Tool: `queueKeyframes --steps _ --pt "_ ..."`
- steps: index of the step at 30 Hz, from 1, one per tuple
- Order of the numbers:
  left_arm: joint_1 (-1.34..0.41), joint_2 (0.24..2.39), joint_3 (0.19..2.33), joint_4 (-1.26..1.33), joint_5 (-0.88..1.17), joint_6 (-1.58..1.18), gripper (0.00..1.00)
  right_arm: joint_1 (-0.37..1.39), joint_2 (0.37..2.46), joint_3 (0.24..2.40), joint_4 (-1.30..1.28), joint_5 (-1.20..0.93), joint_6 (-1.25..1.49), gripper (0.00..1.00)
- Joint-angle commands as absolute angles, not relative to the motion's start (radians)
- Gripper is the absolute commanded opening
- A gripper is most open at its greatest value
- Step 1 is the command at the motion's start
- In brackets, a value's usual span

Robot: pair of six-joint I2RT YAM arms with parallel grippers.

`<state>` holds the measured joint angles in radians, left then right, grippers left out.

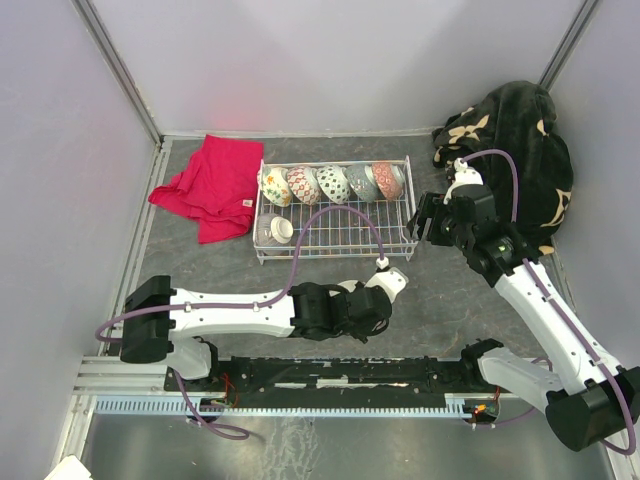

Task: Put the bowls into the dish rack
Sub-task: Pick up the bowl from the center of the board.

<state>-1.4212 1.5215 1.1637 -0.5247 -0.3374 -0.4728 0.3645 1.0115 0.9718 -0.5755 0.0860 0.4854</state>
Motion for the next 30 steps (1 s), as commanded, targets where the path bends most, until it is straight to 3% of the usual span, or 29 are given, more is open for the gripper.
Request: queueKeyframes --steps 1,17,20,23,30 --pt "-1.422 1.478 1.172 -0.488 -0.313 -0.464 0.28 0.361 1.012 0.973 -0.536 0.08 0.492 0.78" --pt "-1.422 1.473 1.163 -0.503 -0.322 -0.472 0.26 0.362 1.017 0.971 -0.531 0.075 0.494 0.78" --pt "-1.42 1.472 1.163 -0.515 -0.352 -0.48 0.19 0.362 1.019 0.97 -0.531 0.076 0.494 0.78" --pt "-1.411 1.469 1.166 -0.524 -0.374 -0.49 0.05 0.362 1.018 0.969 -0.531 0.076 0.494 0.78" --pt "-1.395 1.443 1.182 -0.515 -0.397 -0.494 0.03 0.362 1.02 0.969 -0.529 0.077 0.494 0.78"
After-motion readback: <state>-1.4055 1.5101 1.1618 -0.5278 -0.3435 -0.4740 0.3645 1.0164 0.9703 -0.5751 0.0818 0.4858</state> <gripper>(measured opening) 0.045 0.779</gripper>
